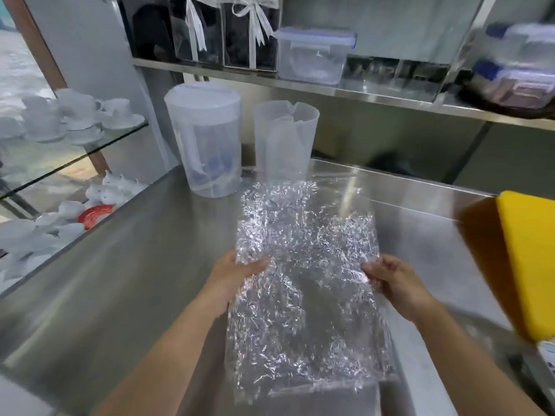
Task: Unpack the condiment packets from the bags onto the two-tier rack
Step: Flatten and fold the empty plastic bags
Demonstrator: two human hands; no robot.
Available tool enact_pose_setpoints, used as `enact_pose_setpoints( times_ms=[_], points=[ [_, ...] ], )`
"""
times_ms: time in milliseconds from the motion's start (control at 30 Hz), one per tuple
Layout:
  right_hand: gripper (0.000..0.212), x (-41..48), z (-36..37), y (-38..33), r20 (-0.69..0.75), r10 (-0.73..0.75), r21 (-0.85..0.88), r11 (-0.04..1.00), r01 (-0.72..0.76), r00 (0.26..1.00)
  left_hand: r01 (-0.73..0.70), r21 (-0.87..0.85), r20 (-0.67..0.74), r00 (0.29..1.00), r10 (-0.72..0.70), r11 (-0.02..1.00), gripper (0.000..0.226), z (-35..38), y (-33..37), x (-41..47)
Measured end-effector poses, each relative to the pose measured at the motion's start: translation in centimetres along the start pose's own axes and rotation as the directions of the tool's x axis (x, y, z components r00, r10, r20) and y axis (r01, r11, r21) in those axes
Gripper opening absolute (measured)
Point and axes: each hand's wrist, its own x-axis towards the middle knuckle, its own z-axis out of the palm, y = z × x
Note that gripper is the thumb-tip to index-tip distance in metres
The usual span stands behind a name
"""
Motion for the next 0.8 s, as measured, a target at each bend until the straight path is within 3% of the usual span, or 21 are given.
enact_pose_setpoints(
  times_ms=[100, 200, 233, 333, 367, 600, 733, 800],
  points=[
    [0.058, -0.6, -0.6, 0.6, -0.005, 0.015, -0.024, 1.0, -0.015, 1.0, 0.1, 0.035, 0.192, 0.976, -0.105, 0.994, 0.089, 0.0, -0.6, -0.2],
    [0.071, -1.0, -1.7, 1.1, -0.014, 0.001, -0.056, 0.998, -0.001, 1.0, 0.05, 0.119, 0.154, 0.986, -0.068, 0.992, 0.051, -0.1, -0.6, -0.8],
    [0.067, -1.4, -2.0, 1.0, -0.014, 0.002, -0.061, 0.998, -0.003, 1.0, 0.04, 0.115, 0.148, 0.987, -0.057, 0.993, 0.042, -0.2, -0.6, -0.8],
    [0.018, -2.3, -2.6, 0.4, 0.01, 0.014, -0.056, 0.998, -0.013, 1.0, -0.024, 0.084, 0.206, 0.979, 0.006, 0.996, 0.013, -0.1, 0.1, -1.2],
    [0.008, -2.4, -3.0, 0.5, 0.017, 0.016, -0.053, 0.998, -0.015, 1.0, -0.043, 0.086, 0.229, 0.973, 0.023, 0.995, 0.014, -0.1, 0.2, -1.3],
    [0.005, -3.6, -4.7, 0.2, 0.048, -0.007, 0.001, 1.0, 0.007, 0.999, -0.127, 0.094, 0.279, 0.955, 0.097, 0.987, 0.017, 1.4, 0.3, -2.3],
    [0.021, -4.2, -5.8, 0.4, 0.046, -0.009, 0.041, 0.999, 0.007, 0.999, -0.142, 0.04, 0.288, 0.95, 0.125, 0.989, 0.015, 2.2, 0.1, -2.6],
    [0.039, -4.1, -6.5, 0.5, 0.057, -0.038, 0.049, 0.998, 0.036, 0.998, -0.103, -0.025, 0.268, 0.957, 0.105, 0.994, 0.02, 2.4, 0.1, -2.6]
  ],
)
